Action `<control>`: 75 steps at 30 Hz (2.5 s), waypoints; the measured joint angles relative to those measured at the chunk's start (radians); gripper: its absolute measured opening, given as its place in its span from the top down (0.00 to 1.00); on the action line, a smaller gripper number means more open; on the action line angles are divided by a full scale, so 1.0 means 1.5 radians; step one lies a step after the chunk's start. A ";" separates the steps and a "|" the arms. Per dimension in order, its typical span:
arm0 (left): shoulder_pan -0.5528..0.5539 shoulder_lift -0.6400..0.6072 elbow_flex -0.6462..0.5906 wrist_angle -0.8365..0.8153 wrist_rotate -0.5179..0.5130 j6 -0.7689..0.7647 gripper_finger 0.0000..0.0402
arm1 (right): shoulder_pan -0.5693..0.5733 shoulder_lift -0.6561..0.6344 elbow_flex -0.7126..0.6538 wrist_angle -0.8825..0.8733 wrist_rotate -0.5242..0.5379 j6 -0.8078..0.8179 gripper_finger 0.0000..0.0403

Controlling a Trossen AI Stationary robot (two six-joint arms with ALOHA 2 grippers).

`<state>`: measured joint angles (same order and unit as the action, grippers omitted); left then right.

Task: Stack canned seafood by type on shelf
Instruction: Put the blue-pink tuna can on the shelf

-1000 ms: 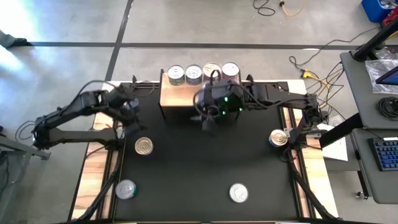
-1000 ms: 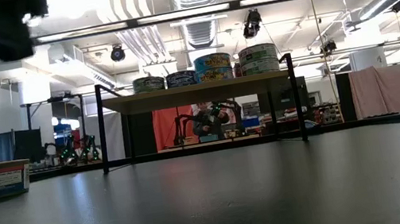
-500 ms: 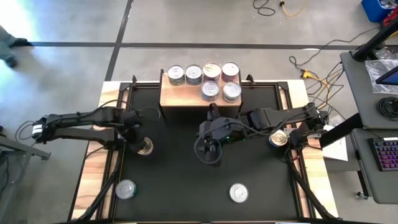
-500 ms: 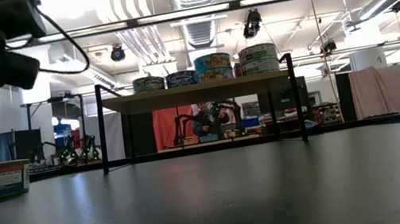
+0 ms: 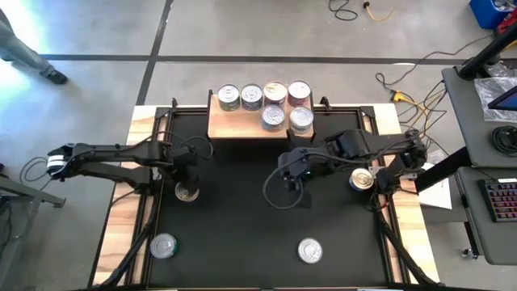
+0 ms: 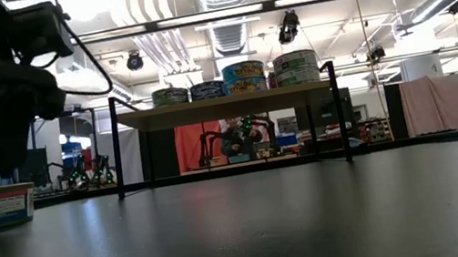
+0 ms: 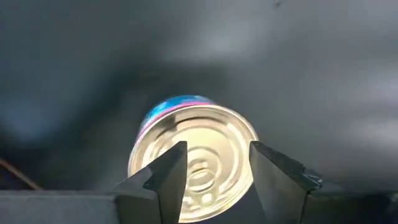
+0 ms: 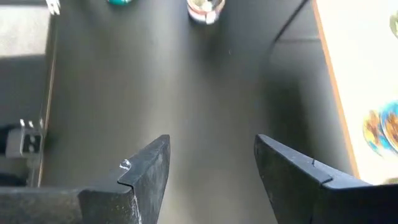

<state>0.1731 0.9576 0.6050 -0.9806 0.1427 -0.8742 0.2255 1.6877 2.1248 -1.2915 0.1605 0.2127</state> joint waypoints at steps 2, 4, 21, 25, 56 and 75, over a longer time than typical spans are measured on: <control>-0.008 0.014 0.001 -0.003 0.010 -0.024 0.62 | 0.003 -0.010 0.002 -0.033 0.001 0.005 0.44; -0.024 0.027 0.001 -0.017 0.042 -0.066 0.62 | 0.011 -0.021 0.002 -0.048 0.000 0.015 0.44; -0.172 0.128 0.004 0.188 0.109 -0.234 0.77 | 0.102 -0.084 0.002 -0.036 0.068 0.033 0.44; -0.186 0.138 0.055 0.358 0.052 -0.189 0.81 | 0.110 -0.086 0.002 -0.036 0.068 0.042 0.44; -0.251 0.404 0.123 -0.025 -0.021 -0.188 1.00 | 0.135 -0.083 -0.002 -0.116 0.103 0.144 0.45; -0.355 0.408 0.300 -0.076 -0.272 -0.109 1.00 | 0.131 -0.055 -0.037 -0.145 0.174 0.160 0.61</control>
<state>-0.3595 1.5699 1.0549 -1.0945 -0.2649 -1.0384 0.4224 1.6047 2.0691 -1.5091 0.4211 0.4533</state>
